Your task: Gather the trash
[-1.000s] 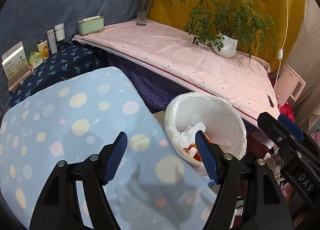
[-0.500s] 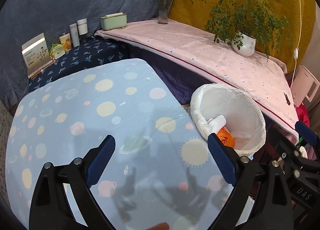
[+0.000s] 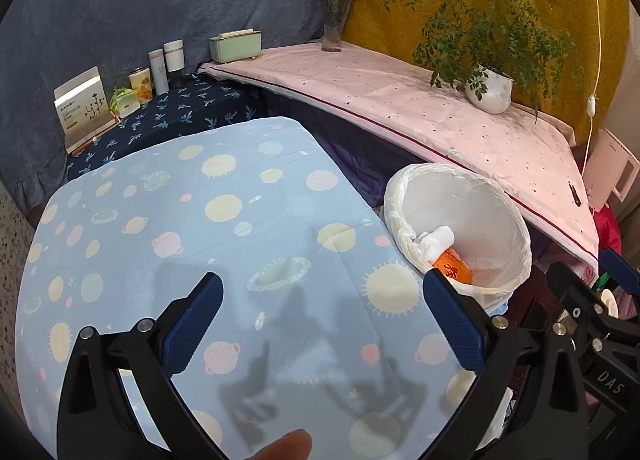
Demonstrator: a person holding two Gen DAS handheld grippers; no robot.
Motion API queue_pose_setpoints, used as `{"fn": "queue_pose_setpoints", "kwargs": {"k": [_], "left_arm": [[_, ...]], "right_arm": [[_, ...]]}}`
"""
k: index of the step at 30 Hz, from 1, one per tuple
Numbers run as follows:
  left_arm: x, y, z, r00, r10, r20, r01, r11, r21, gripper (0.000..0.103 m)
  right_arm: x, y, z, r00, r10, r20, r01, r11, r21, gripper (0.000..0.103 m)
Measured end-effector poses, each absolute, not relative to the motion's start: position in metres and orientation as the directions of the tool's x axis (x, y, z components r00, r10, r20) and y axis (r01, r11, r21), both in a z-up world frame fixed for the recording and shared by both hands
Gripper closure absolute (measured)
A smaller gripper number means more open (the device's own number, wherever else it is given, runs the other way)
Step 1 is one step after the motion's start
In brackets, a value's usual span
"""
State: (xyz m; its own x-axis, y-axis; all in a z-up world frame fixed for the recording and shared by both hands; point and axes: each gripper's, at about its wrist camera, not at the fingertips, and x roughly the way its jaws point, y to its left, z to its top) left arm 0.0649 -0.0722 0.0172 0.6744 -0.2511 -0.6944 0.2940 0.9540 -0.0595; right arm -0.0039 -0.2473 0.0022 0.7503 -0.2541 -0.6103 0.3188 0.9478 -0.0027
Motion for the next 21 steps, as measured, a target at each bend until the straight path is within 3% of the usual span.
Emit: {"fn": "queue_pose_setpoints", "kwargs": {"k": [21], "left_arm": [[0.049, -0.084, 0.017, 0.677, -0.245, -0.694, 0.318, 0.948, -0.024, 0.007]], "right_arm": [[-0.018, -0.248, 0.0, 0.737, -0.293, -0.609, 0.328, 0.943, -0.057, 0.007]]}}
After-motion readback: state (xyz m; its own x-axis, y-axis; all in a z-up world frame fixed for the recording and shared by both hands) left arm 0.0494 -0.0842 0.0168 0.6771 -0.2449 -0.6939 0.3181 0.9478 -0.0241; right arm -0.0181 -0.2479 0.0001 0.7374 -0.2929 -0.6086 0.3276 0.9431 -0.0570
